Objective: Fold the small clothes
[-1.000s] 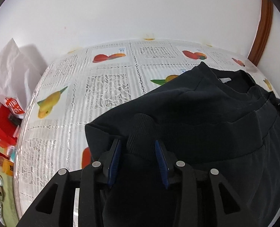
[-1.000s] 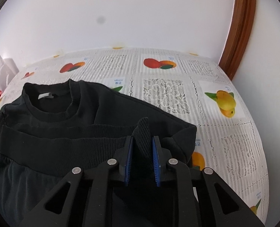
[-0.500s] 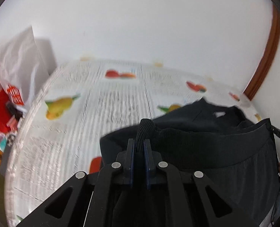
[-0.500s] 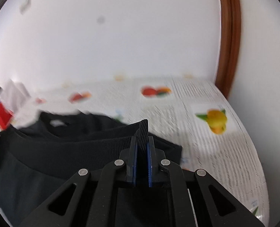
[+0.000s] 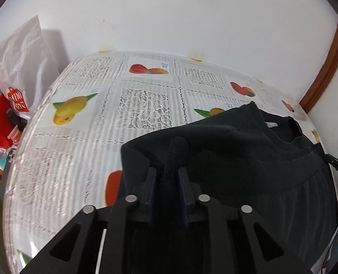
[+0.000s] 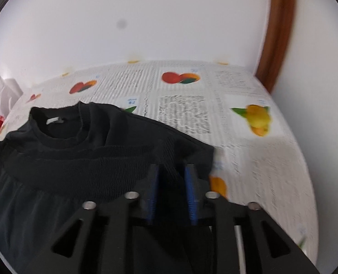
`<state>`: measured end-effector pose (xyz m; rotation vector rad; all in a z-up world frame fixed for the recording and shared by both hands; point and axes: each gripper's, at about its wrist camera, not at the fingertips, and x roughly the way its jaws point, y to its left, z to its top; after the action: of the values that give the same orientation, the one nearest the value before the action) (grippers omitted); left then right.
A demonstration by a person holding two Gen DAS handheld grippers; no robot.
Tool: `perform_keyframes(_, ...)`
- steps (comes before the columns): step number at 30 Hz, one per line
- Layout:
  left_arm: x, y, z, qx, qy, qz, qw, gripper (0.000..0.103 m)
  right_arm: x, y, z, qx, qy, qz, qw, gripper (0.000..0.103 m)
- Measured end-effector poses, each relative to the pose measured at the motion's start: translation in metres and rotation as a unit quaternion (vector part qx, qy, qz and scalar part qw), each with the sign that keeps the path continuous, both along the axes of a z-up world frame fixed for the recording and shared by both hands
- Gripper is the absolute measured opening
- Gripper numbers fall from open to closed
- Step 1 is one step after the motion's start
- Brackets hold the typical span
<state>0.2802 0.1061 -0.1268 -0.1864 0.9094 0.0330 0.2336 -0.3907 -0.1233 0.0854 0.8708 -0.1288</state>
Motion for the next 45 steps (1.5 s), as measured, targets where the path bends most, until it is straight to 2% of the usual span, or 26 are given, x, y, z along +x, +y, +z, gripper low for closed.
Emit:
perform_keyframes(1,-0.006,0.001,0.002,-0.001,-0.002,-0.004,1.0,0.023,-0.011,-0.003,0.002,0.012,-0.002,0.001,1.0,0.048)
perform_keyframes(3,-0.019,0.006,0.005,-0.007,0.0,-0.012,0.9999,0.034,-0.032,-0.008,0.001,0.022,0.008,-0.001,1.0,0.049)
perform_keyframes(4,-0.028,0.01,0.005,-0.012,0.003,-0.017,0.9998,0.042,-0.039,-0.009,-0.001,0.022,0.012,-0.003,1.0,0.049)
perform_keyframes(5,-0.034,0.011,0.005,-0.014,0.005,-0.018,0.9997,0.044,-0.048,-0.01,-0.004,0.022,0.018,-0.005,1.0,0.049)
perform_keyframes(9,-0.067,0.019,-0.006,-0.028,0.03,-0.026,0.9988,0.044,-0.07,-0.013,-0.022,0.037,0.034,-0.007,0.999,0.05)
perform_keyframes(12,-0.087,0.025,-0.016,-0.035,0.038,-0.023,0.9984,0.046,-0.075,-0.013,-0.032,0.025,0.043,-0.012,0.999,0.052)
perform_keyframes(16,-0.104,0.03,-0.026,-0.051,0.038,-0.027,0.9976,0.049,-0.068,-0.017,-0.037,0.037,0.046,-0.019,0.998,0.053)
perform_keyframes(17,-0.107,0.03,-0.027,-0.051,0.028,-0.029,0.9979,0.049,-0.064,-0.017,-0.038,0.036,0.048,-0.018,0.998,0.053)
perform_keyframes(18,-0.107,0.03,-0.027,-0.049,0.026,-0.03,0.998,0.049,-0.062,-0.016,-0.038,0.035,0.048,-0.014,0.998,0.048)
perform_keyframes(19,-0.107,0.029,-0.027,-0.051,0.022,-0.032,0.998,0.04,-0.06,-0.013,-0.037,0.042,0.044,0.007,0.998,0.026)
perform_keyframes(20,-0.107,0.028,-0.027,-0.061,0.018,-0.036,0.9974,0.019,-0.059,-0.01,-0.035,0.039,0.038,0.013,0.998,0.017)
perform_keyframes(21,-0.106,0.027,-0.027,-0.072,0.015,-0.042,0.9964,0.013,-0.057,-0.008,-0.033,0.025,0.034,0.017,0.999,0.015)
perform_keyframes(22,-0.102,0.024,-0.026,-0.066,0.013,-0.042,0.9968,0.011,-0.056,-0.006,-0.031,0.012,0.032,0.023,0.999,0.014)
perform_keyframes(25,-0.091,0.014,-0.024,-0.044,0.01,-0.047,0.9979,0.011,-0.047,-0.012,-0.023,-0.005,0.016,0.029,0.999,0.013)
perform_keyframes(31,-0.042,0.001,-0.02,-0.063,0.001,-0.04,0.9972,0.011,-0.005,-0.047,-0.017,0.002,0.009,-0.01,1.0,0.013)
perform_keyframes(35,-0.024,-0.012,-0.022,-0.05,0.006,-0.04,0.9979,0.011,-0.002,-0.062,-0.022,0.009,0.021,-0.018,1.0,0.016)
perform_keyframes(40,-0.035,-0.015,-0.025,-0.034,0.01,-0.042,0.9985,0.023,-0.043,-0.067,-0.022,0.012,0.018,-0.034,0.999,0.03)
perform_keyframes(45,-0.065,-0.009,-0.025,-0.032,0.015,-0.044,0.9984,0.035,-0.094,-0.063,-0.027,0.01,0.017,-0.053,0.998,0.035)
